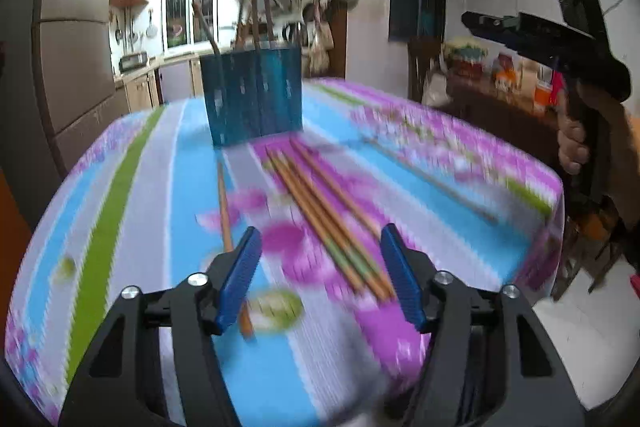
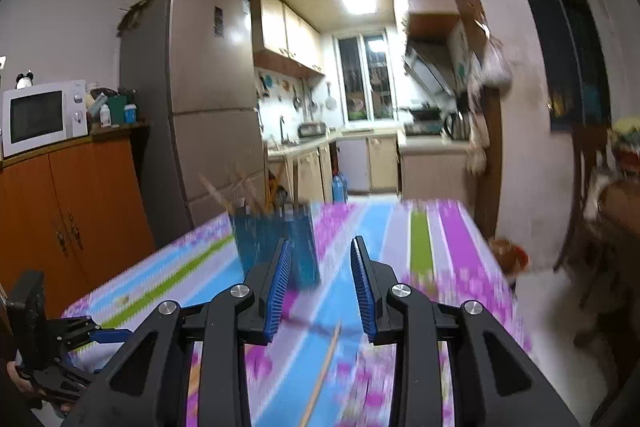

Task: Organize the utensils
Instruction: 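Withdraw both tools from the holder back over the loose chopsticks, then close each tool on one wooden chopstick and lift it off the cloth, then carry both chopsticks over the teal holder and lower them into it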

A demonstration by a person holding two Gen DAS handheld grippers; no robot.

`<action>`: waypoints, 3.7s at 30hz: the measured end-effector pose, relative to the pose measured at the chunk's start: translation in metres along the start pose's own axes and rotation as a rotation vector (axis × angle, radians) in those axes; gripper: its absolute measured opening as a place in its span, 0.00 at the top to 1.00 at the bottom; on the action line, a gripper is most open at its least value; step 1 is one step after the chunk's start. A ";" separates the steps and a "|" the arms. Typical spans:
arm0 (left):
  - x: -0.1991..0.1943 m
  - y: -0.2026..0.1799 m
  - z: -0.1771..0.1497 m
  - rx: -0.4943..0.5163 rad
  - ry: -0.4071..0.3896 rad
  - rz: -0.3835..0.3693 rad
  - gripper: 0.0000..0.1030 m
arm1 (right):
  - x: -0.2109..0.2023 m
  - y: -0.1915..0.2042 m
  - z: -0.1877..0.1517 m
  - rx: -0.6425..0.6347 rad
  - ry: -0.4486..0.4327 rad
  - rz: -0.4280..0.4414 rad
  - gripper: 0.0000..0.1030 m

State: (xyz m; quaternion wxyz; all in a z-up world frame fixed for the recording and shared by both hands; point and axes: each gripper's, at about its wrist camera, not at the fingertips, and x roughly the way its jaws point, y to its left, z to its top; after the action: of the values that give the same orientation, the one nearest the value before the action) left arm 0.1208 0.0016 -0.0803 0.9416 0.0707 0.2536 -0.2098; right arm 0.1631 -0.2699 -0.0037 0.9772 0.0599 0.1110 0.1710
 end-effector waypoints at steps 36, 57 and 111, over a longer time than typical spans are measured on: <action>0.022 -0.008 -0.034 0.031 -0.001 0.122 0.82 | 0.012 0.095 -0.135 0.042 0.223 0.125 0.68; 0.023 -0.007 -0.036 0.016 -0.011 0.104 0.82 | -0.026 0.072 -0.142 -0.042 0.147 -0.100 0.69; -0.034 0.006 0.109 0.026 -0.323 0.087 0.95 | -0.043 0.047 0.023 -0.194 -0.111 -0.057 0.93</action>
State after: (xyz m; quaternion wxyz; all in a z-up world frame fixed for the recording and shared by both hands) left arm 0.1453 -0.0064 0.0310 0.9773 0.0592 0.0926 -0.1809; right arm 0.1145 -0.2427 0.0338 0.9875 -0.0287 0.0413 0.1494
